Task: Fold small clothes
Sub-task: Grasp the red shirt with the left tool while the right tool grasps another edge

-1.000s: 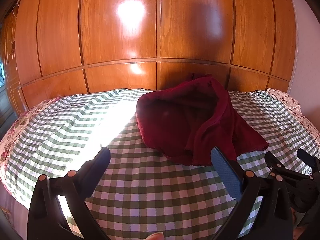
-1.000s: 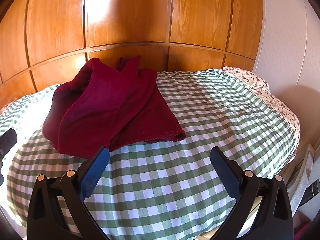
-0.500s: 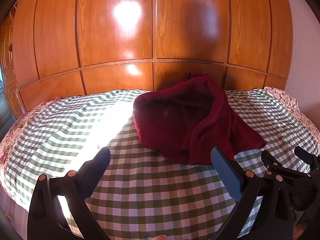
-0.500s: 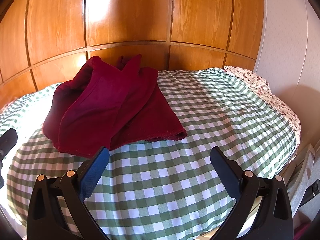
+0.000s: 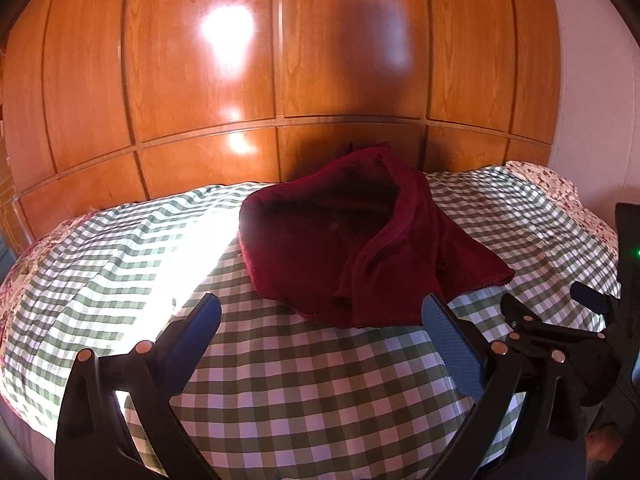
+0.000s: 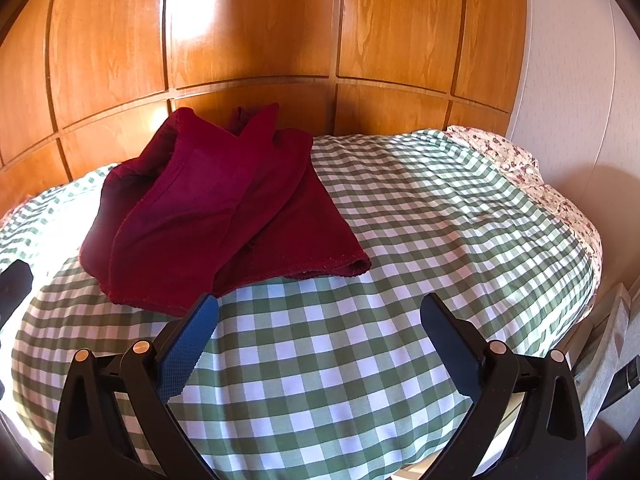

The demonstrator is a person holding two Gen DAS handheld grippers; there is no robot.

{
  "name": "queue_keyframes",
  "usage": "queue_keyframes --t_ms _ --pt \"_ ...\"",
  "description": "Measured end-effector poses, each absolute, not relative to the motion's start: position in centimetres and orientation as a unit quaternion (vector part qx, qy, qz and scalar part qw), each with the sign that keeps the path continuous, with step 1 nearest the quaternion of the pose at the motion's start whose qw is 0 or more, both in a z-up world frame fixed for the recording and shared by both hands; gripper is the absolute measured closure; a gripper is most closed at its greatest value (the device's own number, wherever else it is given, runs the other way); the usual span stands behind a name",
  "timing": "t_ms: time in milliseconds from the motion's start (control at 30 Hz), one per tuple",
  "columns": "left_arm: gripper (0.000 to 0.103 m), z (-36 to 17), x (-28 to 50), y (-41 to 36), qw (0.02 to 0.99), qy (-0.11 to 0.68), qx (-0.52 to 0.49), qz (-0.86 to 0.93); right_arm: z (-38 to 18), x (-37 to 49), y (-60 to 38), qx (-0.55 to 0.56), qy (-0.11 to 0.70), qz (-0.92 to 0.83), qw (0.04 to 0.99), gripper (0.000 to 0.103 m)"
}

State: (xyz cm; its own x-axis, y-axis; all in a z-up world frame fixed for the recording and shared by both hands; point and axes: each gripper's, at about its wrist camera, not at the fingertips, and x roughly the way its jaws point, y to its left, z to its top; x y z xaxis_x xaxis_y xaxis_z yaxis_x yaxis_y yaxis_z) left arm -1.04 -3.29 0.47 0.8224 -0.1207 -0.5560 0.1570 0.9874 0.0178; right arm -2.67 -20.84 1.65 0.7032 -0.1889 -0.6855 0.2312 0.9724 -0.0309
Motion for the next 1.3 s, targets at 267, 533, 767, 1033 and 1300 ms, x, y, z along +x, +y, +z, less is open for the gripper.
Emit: queue_keyframes --t_ms 267,533,767,1033,1300 --pt "0.022 -0.5 0.8 -7.9 0.929 0.300 0.108 -0.186 0.4 -1.7 -23.7 0.061 0.395 -0.118 0.909 0.003" --pt "0.026 -4.2 6.1 -14.5 0.892 0.341 0.218 -0.202 -0.8 -1.0 -29.1 0.122 0.418 -0.156 0.887 0.003" --pt "0.089 -3.9 8.7 -12.1 0.882 0.379 0.150 -0.236 -1.3 0.2 -30.1 0.137 0.427 -0.136 0.883 0.003" --pt "0.089 2.9 12.1 -0.1 0.873 0.372 -0.106 -0.297 0.1 4.5 -28.5 0.169 0.419 -0.041 0.891 0.011" --pt "0.095 1.1 10.9 -0.8 0.854 0.394 -0.085 -0.328 -2.3 11.1 -26.0 0.392 0.456 0.149 0.785 0.014"
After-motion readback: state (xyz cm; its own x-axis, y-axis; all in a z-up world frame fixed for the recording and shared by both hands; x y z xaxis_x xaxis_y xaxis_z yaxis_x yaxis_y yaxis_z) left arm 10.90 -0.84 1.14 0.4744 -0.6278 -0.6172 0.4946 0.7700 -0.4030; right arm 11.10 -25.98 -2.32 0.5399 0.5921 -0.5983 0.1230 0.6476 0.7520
